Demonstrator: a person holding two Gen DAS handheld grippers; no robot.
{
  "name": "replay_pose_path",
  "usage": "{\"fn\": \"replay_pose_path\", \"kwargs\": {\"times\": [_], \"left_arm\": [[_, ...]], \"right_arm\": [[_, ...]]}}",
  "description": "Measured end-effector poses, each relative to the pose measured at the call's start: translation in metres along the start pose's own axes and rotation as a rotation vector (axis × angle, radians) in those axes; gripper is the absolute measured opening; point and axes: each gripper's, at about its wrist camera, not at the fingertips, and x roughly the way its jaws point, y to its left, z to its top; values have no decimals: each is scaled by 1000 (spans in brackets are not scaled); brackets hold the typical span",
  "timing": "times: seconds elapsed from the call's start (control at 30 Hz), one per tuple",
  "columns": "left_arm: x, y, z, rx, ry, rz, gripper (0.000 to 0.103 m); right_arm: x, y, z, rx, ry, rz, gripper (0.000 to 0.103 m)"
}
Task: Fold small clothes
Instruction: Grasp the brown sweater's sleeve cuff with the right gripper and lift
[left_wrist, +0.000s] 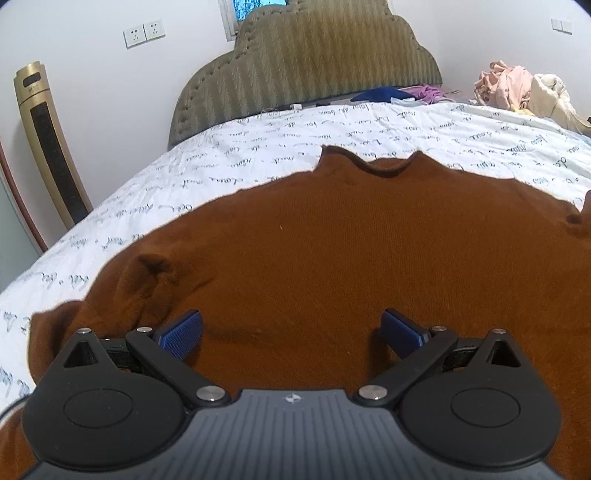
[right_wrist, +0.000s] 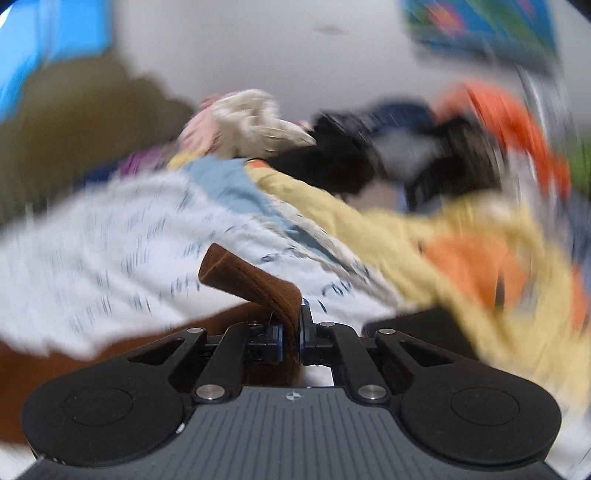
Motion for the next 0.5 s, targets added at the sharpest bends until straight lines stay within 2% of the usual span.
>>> {"fn": "replay_pose_path", "kwargs": {"times": [0.1,0.17,0.23,0.3,0.4,0.5], "left_arm": [[-5,6,5,7,-10,-21,103],[-8,12,6,1,-25,-33,103],[-11,16,7,9,-38,-24,103],[-12,19,5,25,-51,-5,103],[-12,22,3,30,-58,5,103],[-11,26,1,15,-47,-10,103]], "right_arm": [[-2,-27,1,235,22,54,9],[-7,-30,0,294,-2,36,9],[-17,-24,3,269,-68,-52,8],[-25,-19,9,261,-115,-87,8],[-33,0,12,238,-142,-71,8],[-41,37,10,153,-165,-11,8]]}}
